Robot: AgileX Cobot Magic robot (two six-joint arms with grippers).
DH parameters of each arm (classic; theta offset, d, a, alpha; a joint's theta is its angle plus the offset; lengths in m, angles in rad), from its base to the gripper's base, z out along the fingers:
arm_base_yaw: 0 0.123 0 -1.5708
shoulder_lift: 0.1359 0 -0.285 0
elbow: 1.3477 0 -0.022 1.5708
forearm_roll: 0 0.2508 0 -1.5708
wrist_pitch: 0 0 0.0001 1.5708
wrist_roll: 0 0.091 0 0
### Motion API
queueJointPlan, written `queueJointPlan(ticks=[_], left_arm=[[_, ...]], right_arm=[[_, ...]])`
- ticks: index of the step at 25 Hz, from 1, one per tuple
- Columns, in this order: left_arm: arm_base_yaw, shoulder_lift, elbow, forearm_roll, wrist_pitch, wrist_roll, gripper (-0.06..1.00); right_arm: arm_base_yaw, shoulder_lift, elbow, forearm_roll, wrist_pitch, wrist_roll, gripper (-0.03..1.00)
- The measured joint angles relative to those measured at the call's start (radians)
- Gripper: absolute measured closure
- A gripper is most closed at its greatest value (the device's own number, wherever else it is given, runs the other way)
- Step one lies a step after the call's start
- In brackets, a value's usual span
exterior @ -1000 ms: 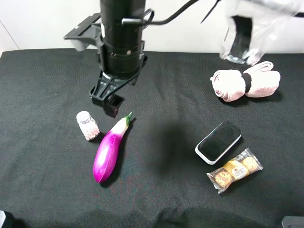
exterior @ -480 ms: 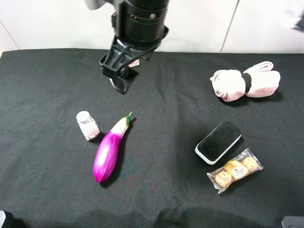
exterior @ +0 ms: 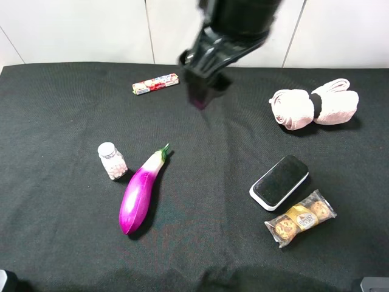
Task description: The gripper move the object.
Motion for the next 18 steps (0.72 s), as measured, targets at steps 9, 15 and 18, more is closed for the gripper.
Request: queueJointPlan(ticks=[9, 15, 18], left_arm=[[0.000, 0.000, 0.000, 0.000, 0.000, 0.000, -0.05], [0.000, 0.000, 0.000, 0.000, 0.000, 0.000, -0.05], [0.000, 0.000, 0.000, 0.000, 0.000, 0.000, -0.05]], right_arm=[[-0.084, -0.227, 0.134, -0.005, 0.002, 0.020, 0.31], [-0.130, -0.353, 0.233, -0.019, 0.002, 0.038, 0.31], [-0.131, -0.412, 0.284, -0.038, 0.002, 0.059, 0.31]])
